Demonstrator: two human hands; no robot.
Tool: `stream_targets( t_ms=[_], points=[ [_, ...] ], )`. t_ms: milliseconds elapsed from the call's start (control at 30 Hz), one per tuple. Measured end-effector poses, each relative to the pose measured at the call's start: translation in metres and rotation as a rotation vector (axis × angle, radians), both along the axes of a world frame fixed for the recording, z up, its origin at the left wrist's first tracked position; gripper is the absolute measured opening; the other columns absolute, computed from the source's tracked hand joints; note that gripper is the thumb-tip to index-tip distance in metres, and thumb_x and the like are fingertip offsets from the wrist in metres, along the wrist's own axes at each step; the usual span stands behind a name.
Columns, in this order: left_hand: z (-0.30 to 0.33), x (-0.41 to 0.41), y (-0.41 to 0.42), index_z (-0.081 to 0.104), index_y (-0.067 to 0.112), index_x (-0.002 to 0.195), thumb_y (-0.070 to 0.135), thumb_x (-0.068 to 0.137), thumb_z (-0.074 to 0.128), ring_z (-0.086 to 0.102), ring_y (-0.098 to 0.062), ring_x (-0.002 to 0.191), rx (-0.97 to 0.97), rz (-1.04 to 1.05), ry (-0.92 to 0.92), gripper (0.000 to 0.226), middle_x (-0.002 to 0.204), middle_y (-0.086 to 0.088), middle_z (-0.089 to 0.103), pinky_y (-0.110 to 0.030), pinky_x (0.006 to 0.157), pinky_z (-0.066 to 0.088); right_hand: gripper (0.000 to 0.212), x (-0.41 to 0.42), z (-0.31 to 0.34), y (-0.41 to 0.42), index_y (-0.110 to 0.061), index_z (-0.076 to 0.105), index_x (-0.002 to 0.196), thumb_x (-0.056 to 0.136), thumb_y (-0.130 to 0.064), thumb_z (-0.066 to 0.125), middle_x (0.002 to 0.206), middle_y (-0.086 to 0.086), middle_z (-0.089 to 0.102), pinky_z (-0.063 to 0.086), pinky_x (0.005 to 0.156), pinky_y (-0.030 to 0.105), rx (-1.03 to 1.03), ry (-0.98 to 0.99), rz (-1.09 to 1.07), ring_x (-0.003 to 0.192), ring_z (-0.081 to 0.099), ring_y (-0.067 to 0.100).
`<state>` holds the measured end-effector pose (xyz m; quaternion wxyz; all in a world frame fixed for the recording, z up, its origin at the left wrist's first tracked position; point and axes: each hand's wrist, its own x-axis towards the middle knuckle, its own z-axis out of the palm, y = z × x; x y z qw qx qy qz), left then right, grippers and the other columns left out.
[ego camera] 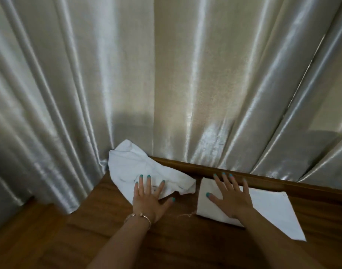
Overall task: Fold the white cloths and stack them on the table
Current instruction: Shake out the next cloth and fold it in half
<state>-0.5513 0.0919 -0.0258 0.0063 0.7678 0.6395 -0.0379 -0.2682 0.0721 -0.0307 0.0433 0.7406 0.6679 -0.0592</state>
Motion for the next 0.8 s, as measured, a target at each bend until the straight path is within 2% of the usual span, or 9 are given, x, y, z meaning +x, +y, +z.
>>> stream_targets(
  t_ms=[133,233,367,433,533,600,667,733,800],
  points=[
    [0.006,-0.049,0.018,0.006,0.031,0.151,0.06,0.093,0.026,-0.01,-0.031,0.147,-0.099,0.036,0.052,0.068,0.161,-0.007,-0.004,-0.046,0.12,-0.001,0.077,-0.073,0.005,0.022,-0.037,-0.007,0.152,0.089,-0.073,0.02,0.163,-0.004,-0.006,-0.011,0.115,0.053,0.019,0.015,0.138,0.149,-0.008,0.02],
    [0.005,-0.081,0.041,0.021,0.023,0.149,0.043,0.095,0.038,0.002,-0.025,0.148,-0.162,-0.028,0.007,0.061,0.161,-0.008,0.006,-0.042,0.12,0.008,0.077,-0.123,0.007,0.05,-0.029,0.005,0.154,0.092,-0.057,0.042,0.163,-0.003,0.001,0.007,0.119,0.05,-0.049,0.089,0.189,0.149,0.005,0.02],
    [0.003,-0.126,0.085,0.031,0.019,0.147,0.041,0.095,0.044,0.019,-0.02,0.145,-0.318,-0.109,-0.195,0.058,0.159,-0.006,0.018,-0.03,0.117,0.017,0.067,-0.194,0.007,0.109,-0.034,0.016,0.152,0.094,-0.052,0.044,0.161,-0.008,0.015,0.026,0.114,0.037,-0.168,0.329,0.143,0.144,0.024,0.017],
    [0.001,-0.152,0.11,0.041,0.018,0.142,0.04,0.094,0.049,0.031,-0.015,0.139,-0.374,-0.08,-0.363,0.053,0.153,-0.004,0.032,-0.022,0.11,0.023,0.06,-0.229,0.01,0.146,-0.033,0.024,0.15,0.095,-0.046,0.046,0.157,-0.006,0.028,0.033,0.109,0.034,-0.143,0.379,0.137,0.14,0.033,0.018],
    [-0.001,-0.19,0.15,0.056,0.02,0.126,0.037,0.093,0.054,0.048,-0.01,0.118,-0.404,-0.007,-0.595,0.037,0.136,0.001,0.05,-0.012,0.093,0.032,0.055,-0.278,0.017,0.202,-0.024,0.033,0.147,0.096,-0.036,0.05,0.15,0.001,0.04,0.039,0.104,0.031,-0.015,0.467,0.109,0.134,0.042,0.021],
    [-0.004,-0.213,0.172,0.059,0.018,0.121,0.033,0.095,0.052,0.051,-0.012,0.114,-0.399,-0.028,-0.634,0.031,0.13,-0.001,0.055,-0.013,0.09,0.036,0.051,-0.303,0.02,0.231,-0.017,0.039,0.143,0.095,-0.03,0.052,0.143,0.005,0.048,0.041,0.098,0.03,0.054,0.511,0.039,0.129,0.047,0.023],
    [-0.008,-0.234,0.188,0.062,0.015,0.118,0.03,0.096,0.05,0.053,-0.011,0.109,-0.394,-0.069,-0.633,0.029,0.125,-0.003,0.059,-0.014,0.084,0.037,0.042,-0.319,0.02,0.249,-0.011,0.049,0.129,0.091,-0.026,0.056,0.126,0.011,0.058,0.046,0.091,0.031,0.071,0.526,-0.026,0.116,0.056,0.026],
    [-0.011,-0.248,0.199,0.064,0.012,0.112,0.028,0.097,0.047,0.056,-0.012,0.105,-0.39,-0.071,-0.656,0.028,0.118,-0.004,0.062,-0.017,0.083,0.039,0.035,-0.327,0.021,0.254,-0.01,0.053,0.12,0.086,-0.019,0.058,0.113,0.012,0.063,0.051,0.087,0.034,0.079,0.474,-0.072,0.106,0.061,0.028],
    [-0.015,-0.255,0.204,0.065,0.009,0.103,0.026,0.097,0.045,0.059,-0.018,0.105,-0.392,-0.042,-0.715,0.027,0.112,-0.007,0.065,-0.024,0.088,0.044,0.034,-0.328,0.02,0.248,-0.011,0.054,0.121,0.087,-0.016,0.055,0.115,0.012,0.063,0.051,0.087,0.035,0.062,0.367,-0.094,0.105,0.062,0.029]
  ],
)
